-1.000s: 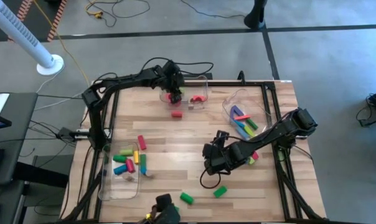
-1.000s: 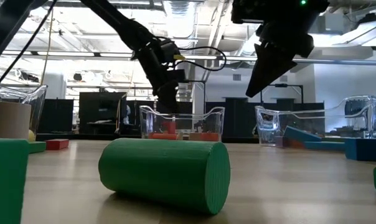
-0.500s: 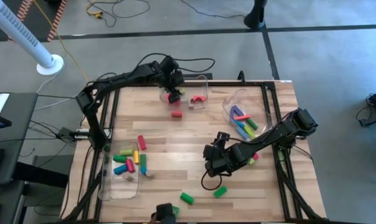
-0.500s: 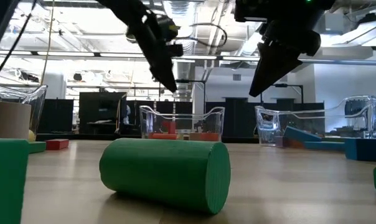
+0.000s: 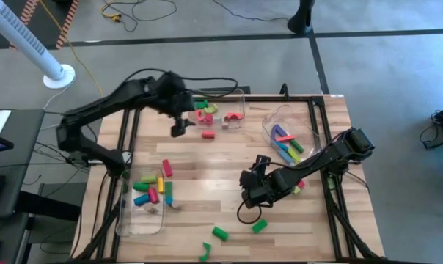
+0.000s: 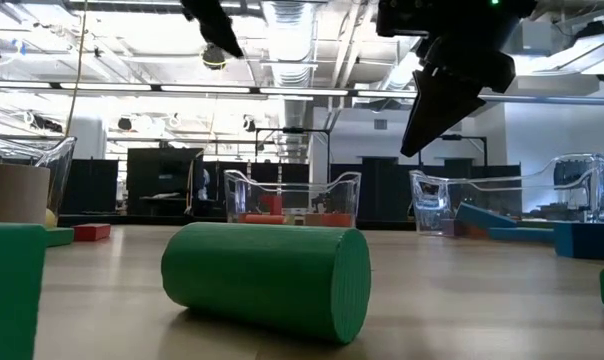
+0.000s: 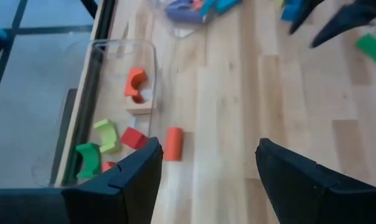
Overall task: Sort blocks by size
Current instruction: Put the red rectangular block into the right transparent bin
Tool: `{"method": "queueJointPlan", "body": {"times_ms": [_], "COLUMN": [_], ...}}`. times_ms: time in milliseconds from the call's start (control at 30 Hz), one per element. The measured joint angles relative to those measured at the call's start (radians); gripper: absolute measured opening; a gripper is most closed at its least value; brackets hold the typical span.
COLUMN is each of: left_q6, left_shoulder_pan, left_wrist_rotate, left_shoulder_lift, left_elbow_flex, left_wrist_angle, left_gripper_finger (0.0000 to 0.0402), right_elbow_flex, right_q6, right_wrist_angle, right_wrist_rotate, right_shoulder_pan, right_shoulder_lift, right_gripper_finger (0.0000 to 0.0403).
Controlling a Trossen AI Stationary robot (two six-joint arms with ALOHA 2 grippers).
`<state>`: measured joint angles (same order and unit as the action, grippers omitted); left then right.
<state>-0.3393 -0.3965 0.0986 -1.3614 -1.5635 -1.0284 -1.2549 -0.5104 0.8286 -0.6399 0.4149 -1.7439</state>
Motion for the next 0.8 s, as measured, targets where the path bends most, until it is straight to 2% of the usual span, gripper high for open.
{"method": "queueJointPlan", "body": {"times_ms": [167, 267, 667, 800], "left_q6": [0.057, 0.081, 0.190, 0.215], "left_shoulder_pan": [0.089, 0.142, 0.314, 0.359], "left_wrist_rotate": [-0.033, -0.086, -0.245, -0.274], "left_shoulder_lift": [0.093, 0.126, 0.174, 0.212], "left_elbow_flex": [0.000, 0.001, 0.003, 0.075], "left_wrist_angle": [-0.045, -0.075, -0.197, -0.170], "left_gripper_finger": [0.0248, 0.0248, 0.0248, 0.0248], "right_elbow_flex": [0.000, 0.000, 0.000, 0.000], "right_q6": [0.016, 0.023, 0.056, 0.120], "right_wrist_angle": [-0.014, -0.024, -0.087, -0.147], "right_wrist_rotate": [0.000, 0.006, 0.014, 0.016], "right_shoulder_pan": [0.000, 0.001, 0.017, 0.016], "right_shoulder_lift": [0.000, 0.000, 0.000, 0.000], "right_gripper_finger": [0.0244, 0.0244, 0.0244, 0.0244]}}
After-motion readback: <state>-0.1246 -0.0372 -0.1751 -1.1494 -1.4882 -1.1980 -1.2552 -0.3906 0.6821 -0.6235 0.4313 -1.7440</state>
